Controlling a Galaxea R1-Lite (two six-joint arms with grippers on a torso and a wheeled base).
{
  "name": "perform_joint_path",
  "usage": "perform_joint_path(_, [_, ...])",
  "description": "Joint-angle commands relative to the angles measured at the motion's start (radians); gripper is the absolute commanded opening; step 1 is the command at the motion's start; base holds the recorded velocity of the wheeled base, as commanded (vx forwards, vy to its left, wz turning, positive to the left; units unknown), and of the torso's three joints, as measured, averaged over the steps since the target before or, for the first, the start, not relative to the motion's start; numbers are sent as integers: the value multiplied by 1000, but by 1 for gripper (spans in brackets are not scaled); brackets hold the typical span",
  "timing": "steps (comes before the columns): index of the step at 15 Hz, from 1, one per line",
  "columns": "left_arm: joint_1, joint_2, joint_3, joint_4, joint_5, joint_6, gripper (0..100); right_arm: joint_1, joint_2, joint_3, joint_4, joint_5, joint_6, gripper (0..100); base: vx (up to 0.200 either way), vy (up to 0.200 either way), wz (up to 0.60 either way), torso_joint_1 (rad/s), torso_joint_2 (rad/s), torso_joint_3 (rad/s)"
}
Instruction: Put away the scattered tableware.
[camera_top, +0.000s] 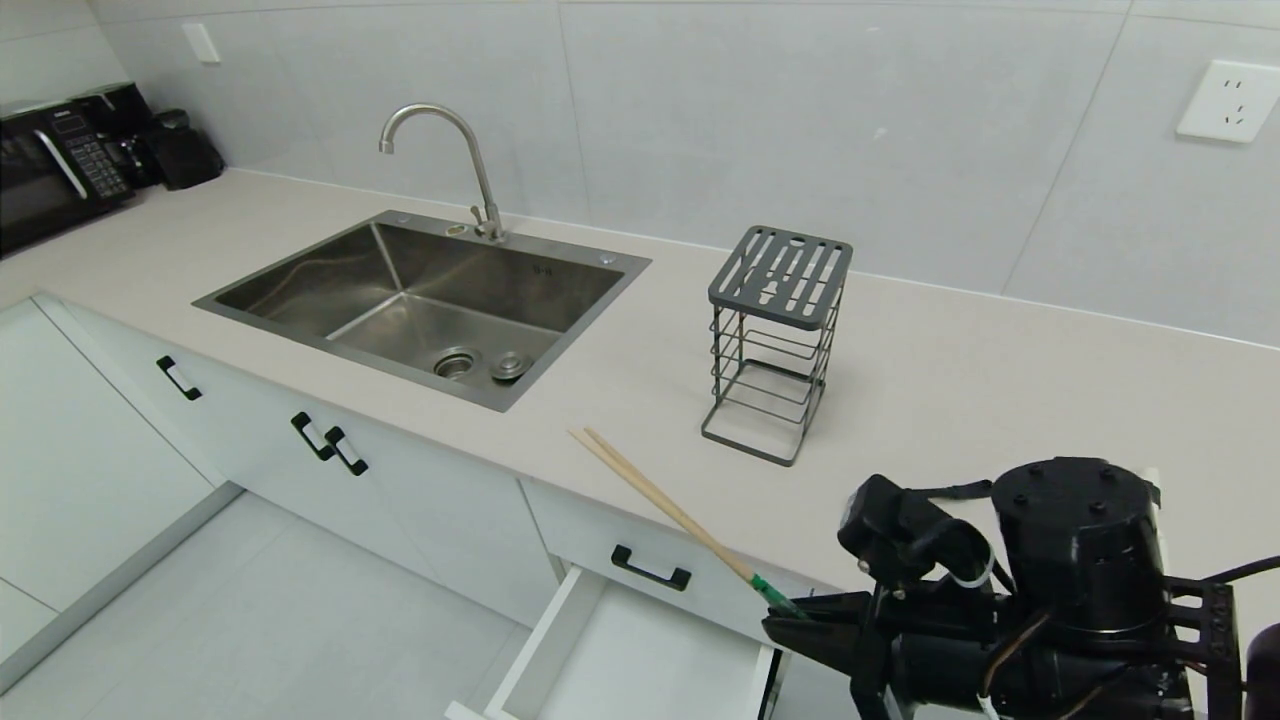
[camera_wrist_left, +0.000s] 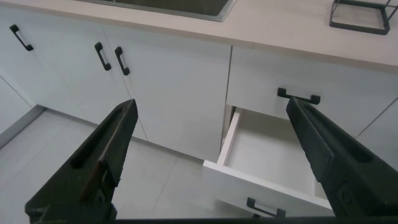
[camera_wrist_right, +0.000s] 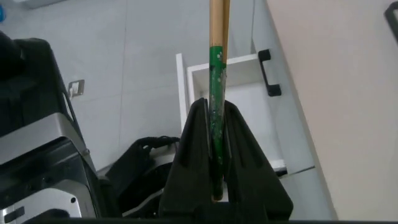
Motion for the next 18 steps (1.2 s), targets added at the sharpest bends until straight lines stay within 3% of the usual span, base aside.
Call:
perform_joint_path(1, [0, 1, 0, 0, 0, 0, 100, 41, 74, -26, 2, -90, -1, 0, 0, 0, 0, 0, 0, 0])
perform_joint_path(3, [0, 1, 0, 0, 0, 0, 100, 51, 127, -34, 4, -193, -76, 0, 0, 0, 0, 0, 0, 0])
perform_joint_path(6, [0, 1, 0, 0, 0, 0, 100, 87, 158, -48, -4, -196, -193, 0, 0, 0, 0, 0, 0, 0])
perform_joint_path(9, [0, 1, 0, 0, 0, 0, 100, 102, 192, -88, -5, -187, -191, 0, 0, 0, 0, 0, 0, 0])
perform_joint_path(11, [0, 1, 0, 0, 0, 1, 100, 122, 193, -98, -5, -187, -159, 0, 0, 0, 0, 0, 0, 0])
perform_joint_path(15, [0, 1, 0, 0, 0, 0, 100, 154, 189, -140, 1, -187, 96, 0, 0, 0, 0, 0, 0, 0])
perform_joint_path(18, [0, 1, 0, 0, 0, 0, 100, 154, 190, -183, 4, -190, 99, 0, 0, 0, 0, 0, 0, 0])
